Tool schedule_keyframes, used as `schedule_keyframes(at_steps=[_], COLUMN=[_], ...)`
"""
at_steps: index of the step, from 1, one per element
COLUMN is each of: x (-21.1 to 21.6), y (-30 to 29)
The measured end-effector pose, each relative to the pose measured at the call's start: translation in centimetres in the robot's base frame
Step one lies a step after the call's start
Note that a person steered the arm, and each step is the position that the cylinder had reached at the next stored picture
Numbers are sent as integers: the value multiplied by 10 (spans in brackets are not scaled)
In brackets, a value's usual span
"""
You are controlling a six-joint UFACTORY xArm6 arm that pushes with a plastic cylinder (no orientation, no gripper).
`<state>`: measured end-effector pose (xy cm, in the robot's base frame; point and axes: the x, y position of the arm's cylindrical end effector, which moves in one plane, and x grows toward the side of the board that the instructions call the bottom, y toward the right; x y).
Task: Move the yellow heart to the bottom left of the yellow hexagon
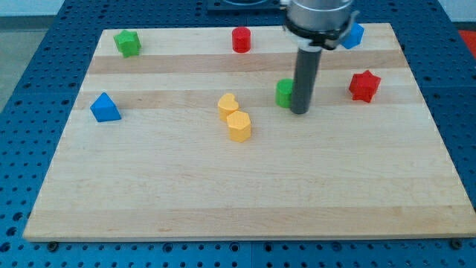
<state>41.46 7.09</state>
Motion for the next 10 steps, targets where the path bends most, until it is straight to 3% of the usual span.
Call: schedule_keyframes(at_steps=[2,3,4,5,6,10], x=[22,63,76,70,38,-27], y=[-37,-72,-83,-58,-17,-71])
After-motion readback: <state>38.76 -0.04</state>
